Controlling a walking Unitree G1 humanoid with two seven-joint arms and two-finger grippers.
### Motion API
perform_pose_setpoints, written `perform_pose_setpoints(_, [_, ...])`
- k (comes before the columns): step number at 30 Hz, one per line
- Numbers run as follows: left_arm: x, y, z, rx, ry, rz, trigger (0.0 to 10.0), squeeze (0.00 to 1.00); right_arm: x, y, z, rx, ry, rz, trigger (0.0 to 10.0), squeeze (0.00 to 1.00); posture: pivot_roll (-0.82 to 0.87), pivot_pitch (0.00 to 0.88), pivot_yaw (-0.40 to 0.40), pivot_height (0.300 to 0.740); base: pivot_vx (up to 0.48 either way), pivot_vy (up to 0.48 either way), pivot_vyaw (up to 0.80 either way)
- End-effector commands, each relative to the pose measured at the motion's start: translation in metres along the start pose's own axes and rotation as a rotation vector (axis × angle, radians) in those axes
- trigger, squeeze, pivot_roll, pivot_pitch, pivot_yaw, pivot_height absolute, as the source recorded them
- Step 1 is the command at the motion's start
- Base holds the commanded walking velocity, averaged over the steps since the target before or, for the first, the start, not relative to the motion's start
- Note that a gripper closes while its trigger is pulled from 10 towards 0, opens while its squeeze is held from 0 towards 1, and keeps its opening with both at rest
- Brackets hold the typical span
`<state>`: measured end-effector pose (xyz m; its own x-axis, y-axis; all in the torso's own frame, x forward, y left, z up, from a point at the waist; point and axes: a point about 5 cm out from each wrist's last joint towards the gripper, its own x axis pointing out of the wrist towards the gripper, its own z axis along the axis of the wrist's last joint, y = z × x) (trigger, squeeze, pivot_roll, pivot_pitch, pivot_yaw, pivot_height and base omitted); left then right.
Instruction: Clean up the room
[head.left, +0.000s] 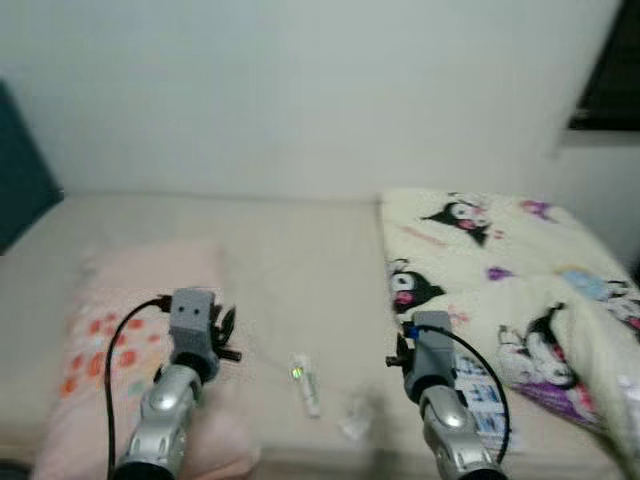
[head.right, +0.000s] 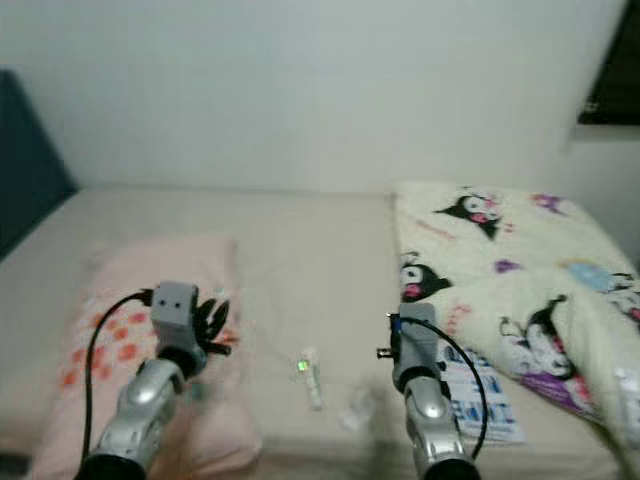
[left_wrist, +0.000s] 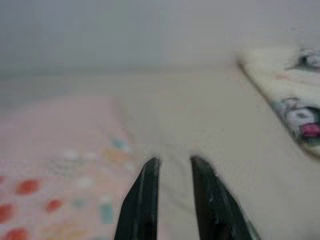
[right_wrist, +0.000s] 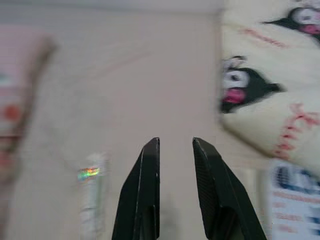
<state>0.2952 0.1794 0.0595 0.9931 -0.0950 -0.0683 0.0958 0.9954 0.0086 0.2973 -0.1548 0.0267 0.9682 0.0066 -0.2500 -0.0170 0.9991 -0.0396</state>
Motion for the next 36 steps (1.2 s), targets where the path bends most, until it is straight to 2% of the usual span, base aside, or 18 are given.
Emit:
perform_pose_setpoints(1, [0.001,-0.002,-0.001,0.005,0.018,-0.018,10.0,0.00,0.001,0.000,0.001,0.010,-0.003,-0.004,10.0,0.00,0.11,0.000,-0.009,0.731,0.000,0.000,0.00])
perform_pose_setpoints(11, [0.002,-0.001,0.000,0.017,0.024,-0.032,10.0,0.00,0.000,0.003,0.001,0.031,-0.004,0.000,10.0,0.00,0.12,0.000,0.002,0.731,0.000,0.000,0.00])
perform_pose_setpoints(25, [0.002,-0.001,-0.003,0.021,0.057,0.002,10.0,0.00,0.002,-0.005,0.005,0.035,-0.027,-0.018,10.0,0.00,0.10,0.000,-0.003,0.731,0.000,0.000,0.00])
perform_pose_setpoints(36, [0.003,0.000,-0.001,0.024,0.040,0.029,10.0,0.00,0.002,-0.008,0.012,0.038,-0.061,-0.019,10.0,0.00,0.10,0.000,-0.018,0.691,0.000,0.000,0.00])
